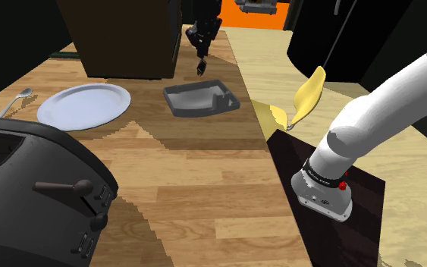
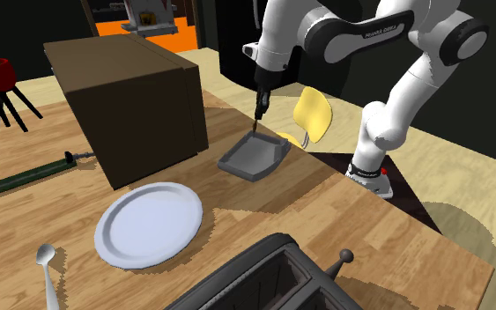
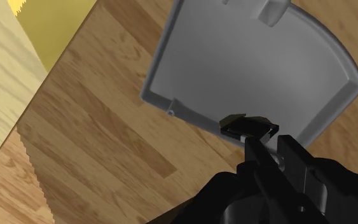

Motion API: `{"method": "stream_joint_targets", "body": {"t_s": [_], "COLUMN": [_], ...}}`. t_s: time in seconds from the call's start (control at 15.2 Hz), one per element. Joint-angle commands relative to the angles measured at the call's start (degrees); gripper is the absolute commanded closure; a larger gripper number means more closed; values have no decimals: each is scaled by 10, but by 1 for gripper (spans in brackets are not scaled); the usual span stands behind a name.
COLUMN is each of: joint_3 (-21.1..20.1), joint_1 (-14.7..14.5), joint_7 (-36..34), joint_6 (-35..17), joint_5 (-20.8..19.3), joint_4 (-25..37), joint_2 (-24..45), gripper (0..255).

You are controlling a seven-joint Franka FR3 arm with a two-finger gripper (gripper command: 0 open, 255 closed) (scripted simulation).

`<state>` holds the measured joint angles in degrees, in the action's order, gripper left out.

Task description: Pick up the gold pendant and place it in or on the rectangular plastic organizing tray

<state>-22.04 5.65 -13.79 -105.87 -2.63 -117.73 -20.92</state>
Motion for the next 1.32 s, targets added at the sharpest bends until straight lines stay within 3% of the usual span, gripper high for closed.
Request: {"method": "stream_joint_targets", "body": {"t_s": [0.0, 0.59, 0.66, 0.99, 1.25], "joint_3": [-1, -2, -2, -2, -2], "joint_1": [0, -1, -1, -1, -3], "joint_7": [-2, -4, -4, -4, -2], "joint_6": [-16, -31, -31, -31, 42], "joint_5": [0, 0, 0, 0, 3], "joint_4": [-16, -32, -32, -32, 36], "joint_2": [-1, -1, -1, -1, -6], "gripper": [255, 255, 0, 0, 0]}}
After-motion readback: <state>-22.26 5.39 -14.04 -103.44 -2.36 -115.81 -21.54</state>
